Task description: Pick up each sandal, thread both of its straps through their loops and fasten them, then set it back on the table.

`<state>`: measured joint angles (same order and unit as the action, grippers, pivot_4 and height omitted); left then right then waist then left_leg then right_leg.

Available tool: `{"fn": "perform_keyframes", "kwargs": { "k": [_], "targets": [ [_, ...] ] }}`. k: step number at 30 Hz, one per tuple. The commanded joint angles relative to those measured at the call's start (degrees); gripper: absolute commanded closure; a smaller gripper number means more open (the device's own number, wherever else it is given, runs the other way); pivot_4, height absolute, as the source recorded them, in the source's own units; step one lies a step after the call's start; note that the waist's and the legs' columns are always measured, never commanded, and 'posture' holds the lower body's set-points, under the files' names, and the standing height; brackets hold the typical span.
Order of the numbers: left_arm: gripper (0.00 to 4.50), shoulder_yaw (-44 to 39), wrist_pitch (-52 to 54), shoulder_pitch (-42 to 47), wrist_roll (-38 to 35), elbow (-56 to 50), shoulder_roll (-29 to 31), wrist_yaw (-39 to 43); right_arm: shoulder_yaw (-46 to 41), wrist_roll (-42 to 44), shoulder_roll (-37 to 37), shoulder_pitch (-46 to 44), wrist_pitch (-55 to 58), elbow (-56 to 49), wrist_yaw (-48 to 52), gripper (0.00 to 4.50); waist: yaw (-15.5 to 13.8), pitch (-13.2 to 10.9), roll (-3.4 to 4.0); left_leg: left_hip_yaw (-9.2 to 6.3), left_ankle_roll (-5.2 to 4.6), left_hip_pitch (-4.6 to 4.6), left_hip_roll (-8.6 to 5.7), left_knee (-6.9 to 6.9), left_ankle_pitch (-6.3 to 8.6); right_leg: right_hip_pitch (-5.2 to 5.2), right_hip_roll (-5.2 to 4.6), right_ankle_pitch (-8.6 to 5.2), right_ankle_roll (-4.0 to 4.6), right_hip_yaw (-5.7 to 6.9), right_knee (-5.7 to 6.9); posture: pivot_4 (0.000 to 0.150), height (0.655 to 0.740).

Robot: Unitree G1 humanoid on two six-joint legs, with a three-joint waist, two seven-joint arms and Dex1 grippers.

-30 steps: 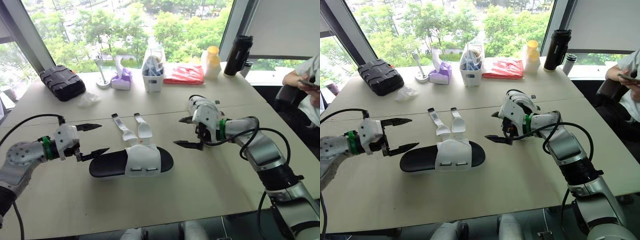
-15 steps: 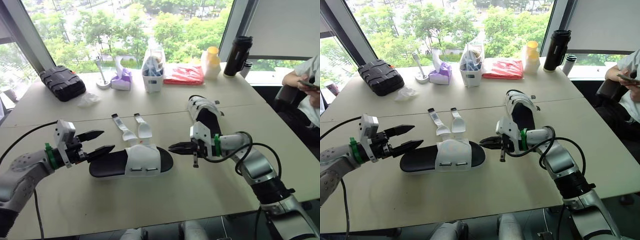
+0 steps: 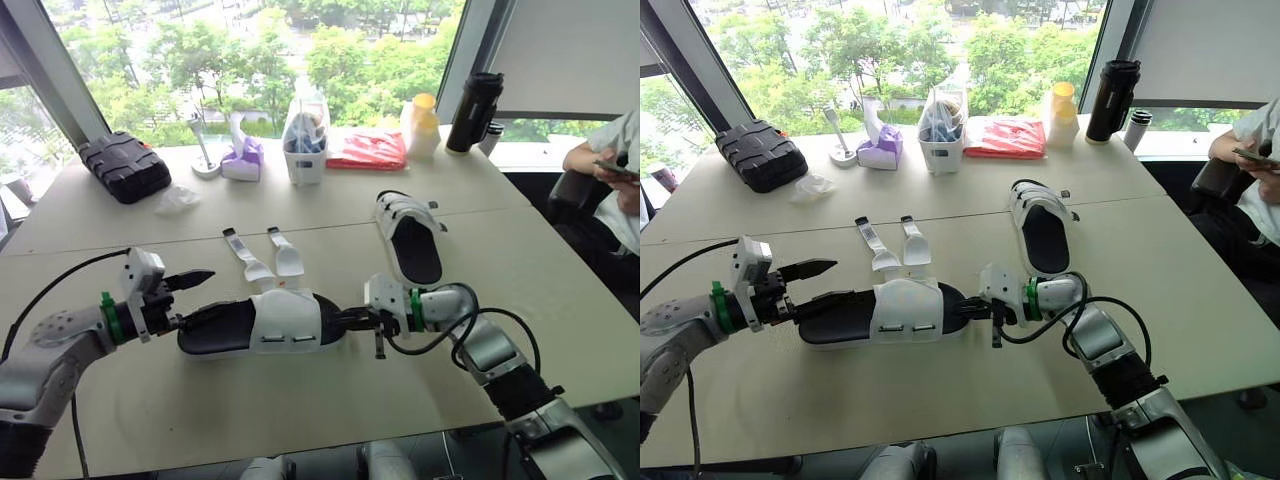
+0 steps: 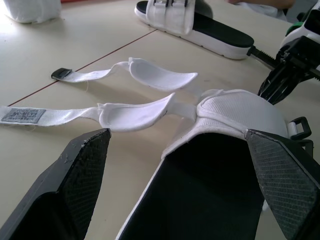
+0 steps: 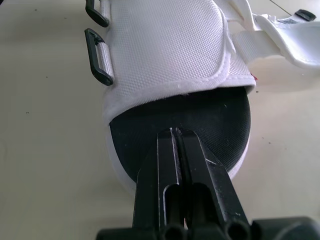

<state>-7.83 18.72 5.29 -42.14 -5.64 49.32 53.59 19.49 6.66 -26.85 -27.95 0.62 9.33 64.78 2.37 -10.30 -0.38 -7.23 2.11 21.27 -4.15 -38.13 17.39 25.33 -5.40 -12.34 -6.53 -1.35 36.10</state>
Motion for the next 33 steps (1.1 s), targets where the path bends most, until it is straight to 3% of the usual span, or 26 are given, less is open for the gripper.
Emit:
{"fn": "perform_keyframes", "kwargs": {
  "k": [1, 14, 21, 25, 29, 33],
  "targets": [
    [0.00, -1.6, 0.3, 0.2, 1.4, -1.3, -1.2, 0.1, 0.9, -1.2, 1.6, -1.5, -3.3, 2.2, 0.6, 4.47, 0.0, 0.0, -0.01, -0.01, 0.00, 0.00, 0.00, 0.00, 0.00, 0.01, 0.00, 0.00, 0.00, 0.00, 0.00, 0.150, 0.7400],
    [0.00, -0.3, 0.0, -3.9, 7.9, -1.8, -6.2, 1.3, 3.7, -3.7, 7.8, -5.2, -9.9, 11.2, 2.2, 4.47, 0.1, 0.0, -0.02, 0.00, 0.06, -0.07, 0.00, 0.02, -0.03, -0.02, 0.07, 0.04, 0.07, -0.01, 0.01, 0.150, 0.7400],
    [0.00, -2.9, 1.6, -2.4, 6.7, -1.0, -8.6, 0.0, 5.0, -5.5, 8.6, -7.0, -10.0, 15.4, 4.6, 4.47, 0.2, 0.0, -0.01, 0.01, 0.07, -0.30, 0.06, 0.04, -0.04, -0.19, 0.19, 0.09, 0.14, -0.03, 0.01, 0.150, 0.7400],
    [0.00, -7.2, 8.8, 2.1, -0.4, 0.0, -11.7, -5.1, 5.7, -6.4, 8.3, -7.5, -9.1, 15.9, 5.4, 4.47, 0.1, 0.0, -0.01, -0.02, 0.06, -0.96, 0.10, 0.20, -0.02, -0.81, 0.24, 0.06, 0.17, -0.03, -0.09, 0.150, 0.7400],
    [0.00, -11.1, 25.9, 9.4, -13.9, 3.2, -15.0, -12.6, 5.4, -6.8, 8.6, -8.1, -9.4, 16.5, 5.5, 4.47, 0.1, 0.1, -0.14, -0.14, 0.07, -0.98, 0.10, 0.16, -0.03, -0.85, 0.28, 0.07, 0.16, -0.01, -0.04, 0.150, 0.7400],
    [0.00, -13.6, 38.7, 15.0, -22.7, 9.2, -17.9, -20.0, 5.4, -7.1, 8.9, -8.3, -9.7, 17.0, 5.4, 4.47, 0.3, 0.2, -0.15, -0.14, 0.07, -1.01, 0.10, 0.16, -0.03, -0.85, 0.31, 0.06, 0.17, -0.03, -0.04, 0.150, 0.7400]
  ]
}}
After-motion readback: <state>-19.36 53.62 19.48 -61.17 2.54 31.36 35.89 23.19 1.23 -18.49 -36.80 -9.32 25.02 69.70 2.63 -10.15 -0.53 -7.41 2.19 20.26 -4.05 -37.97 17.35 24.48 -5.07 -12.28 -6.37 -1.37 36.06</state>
